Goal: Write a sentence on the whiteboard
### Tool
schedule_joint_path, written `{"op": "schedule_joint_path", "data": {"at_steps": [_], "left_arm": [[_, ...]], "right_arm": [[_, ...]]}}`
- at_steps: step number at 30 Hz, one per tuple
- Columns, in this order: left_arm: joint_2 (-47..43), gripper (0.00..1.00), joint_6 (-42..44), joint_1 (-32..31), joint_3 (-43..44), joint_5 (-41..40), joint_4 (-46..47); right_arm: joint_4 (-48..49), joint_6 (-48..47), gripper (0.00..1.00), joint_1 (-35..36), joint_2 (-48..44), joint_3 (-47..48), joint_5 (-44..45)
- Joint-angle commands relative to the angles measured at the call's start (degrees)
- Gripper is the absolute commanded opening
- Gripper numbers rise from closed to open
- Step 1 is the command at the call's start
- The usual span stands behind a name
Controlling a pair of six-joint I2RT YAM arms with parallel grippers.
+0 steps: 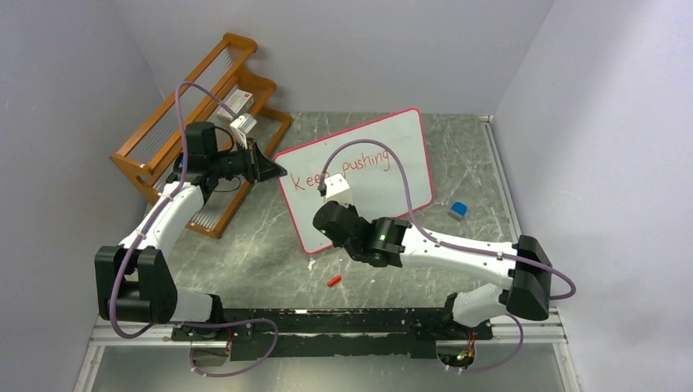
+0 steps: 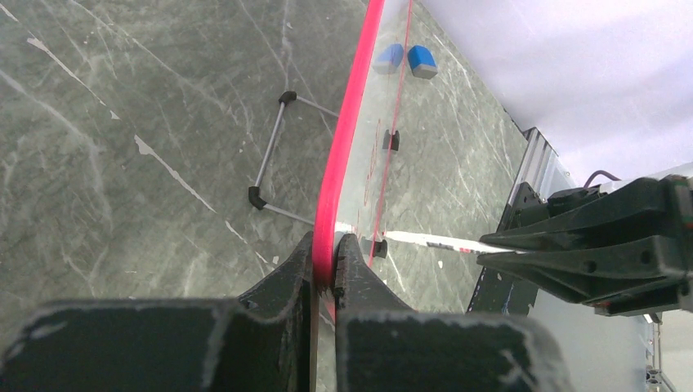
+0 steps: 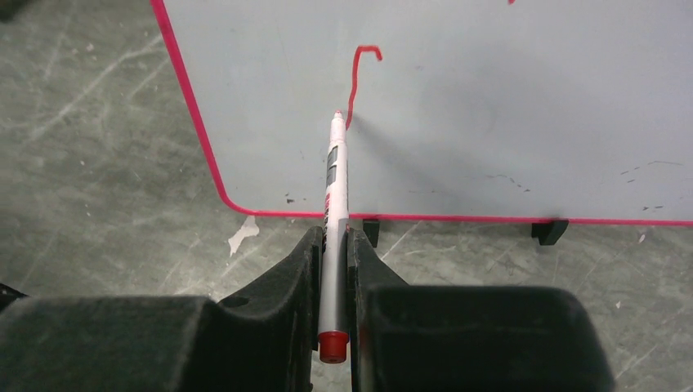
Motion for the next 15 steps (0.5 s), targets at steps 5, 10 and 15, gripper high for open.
{"op": "schedule_joint_path", "data": {"at_steps": [5,10,15], "left_arm": [[1.3,0.05,5.75,-1.25,-1.07,-6.95,-3.19],[1.35,0.05,5.82,-1.25,-1.1,-6.91,-3.21],[1.35,0.05,5.82,-1.25,-1.1,-7.03,-3.22]], "right_arm": [[3.0,-0.27,0.0,0.25,-1.68,-0.52,4.31],[4.07,-0.64,0.0,0.28,-0.37,-0.36,3.74],[4.84,-1.2,0.0,0.2,0.67,0.02,3.99]]}}
